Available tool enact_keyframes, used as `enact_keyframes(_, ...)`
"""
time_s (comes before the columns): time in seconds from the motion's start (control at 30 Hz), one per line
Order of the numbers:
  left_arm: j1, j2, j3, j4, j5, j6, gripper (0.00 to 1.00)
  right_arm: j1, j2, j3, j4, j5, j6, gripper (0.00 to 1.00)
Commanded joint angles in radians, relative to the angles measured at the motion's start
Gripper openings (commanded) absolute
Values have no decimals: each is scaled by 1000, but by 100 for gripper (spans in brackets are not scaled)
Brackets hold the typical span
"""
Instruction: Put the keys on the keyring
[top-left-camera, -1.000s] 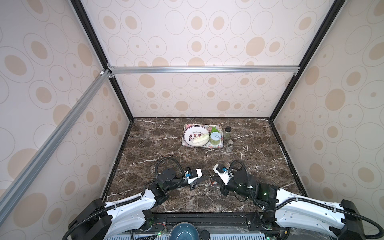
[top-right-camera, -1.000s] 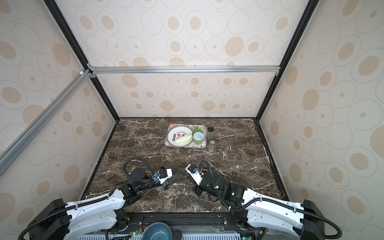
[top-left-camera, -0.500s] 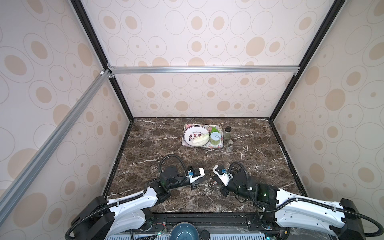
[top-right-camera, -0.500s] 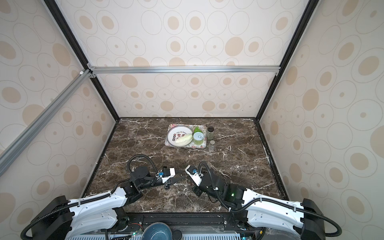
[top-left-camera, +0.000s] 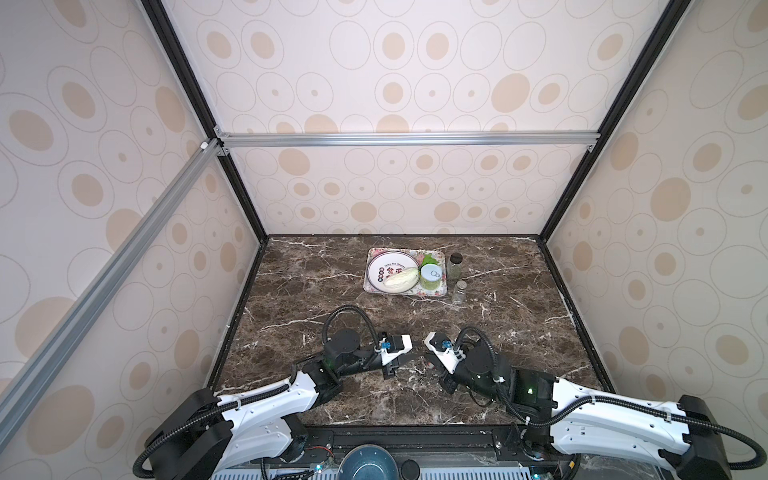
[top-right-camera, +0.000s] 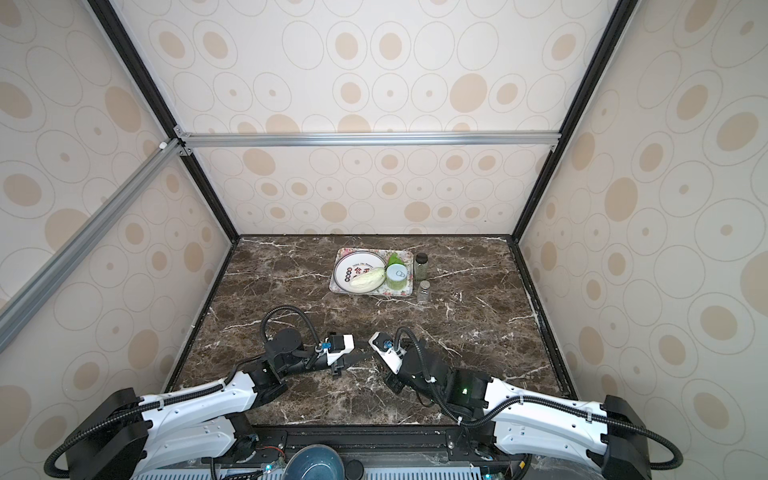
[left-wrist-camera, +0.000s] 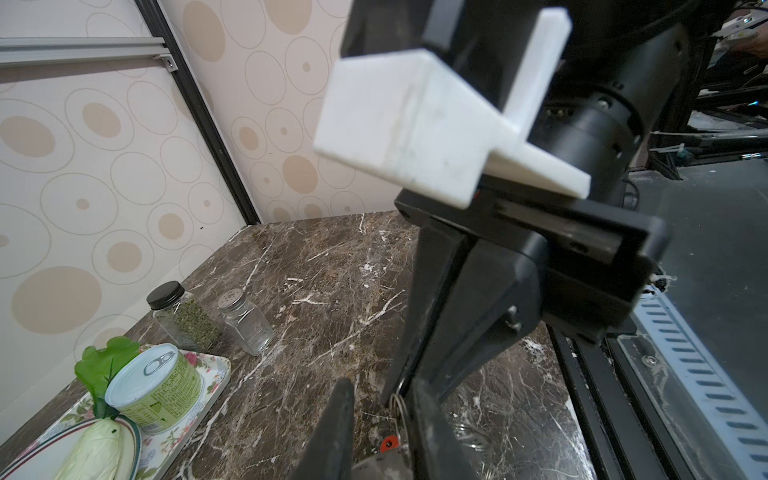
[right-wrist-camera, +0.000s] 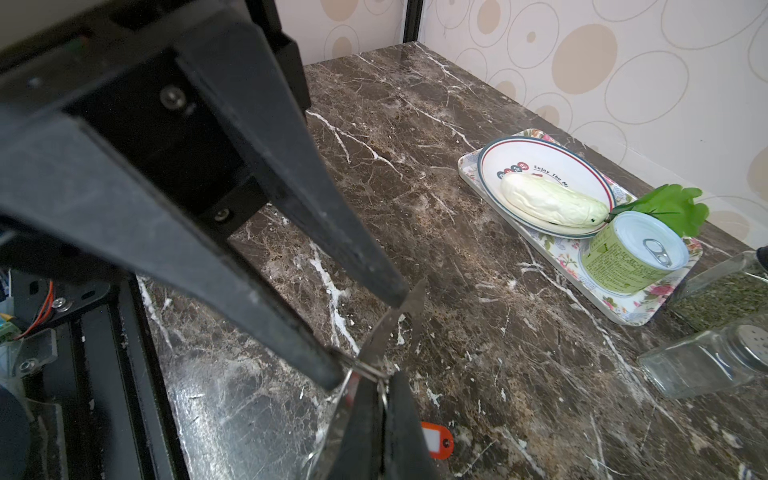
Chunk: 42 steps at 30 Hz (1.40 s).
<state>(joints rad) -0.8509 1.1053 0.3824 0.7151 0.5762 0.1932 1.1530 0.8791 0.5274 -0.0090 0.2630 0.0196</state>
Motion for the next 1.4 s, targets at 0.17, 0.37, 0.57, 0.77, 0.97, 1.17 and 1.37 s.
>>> enact_keyframes(0.17,-8,1,46,-16,19,22,24,17,-5,31,9,33,-15,0)
enact_keyframes(0.37,-9,-10,35,-3,54,31,25,18,-2,33,6,51,-15,0)
enact_keyframes(0.57,-8,8,47,-22,42,34,25,19,-8,33,4,49,-14,0)
enact_keyframes(0.77,-8,16,55,-40,15,40,22,18,-18,29,9,48,-15,0)
enact_keyframes(0.97,-8,25,61,-45,18,40,17,18,-23,25,9,50,-16,0)
enact_keyframes(1.17,-8,31,65,-52,17,43,18,20,-29,22,9,49,-14,0)
enact_keyframes(1.37,-9,30,67,-55,16,43,7,19,-34,22,9,51,-14,0)
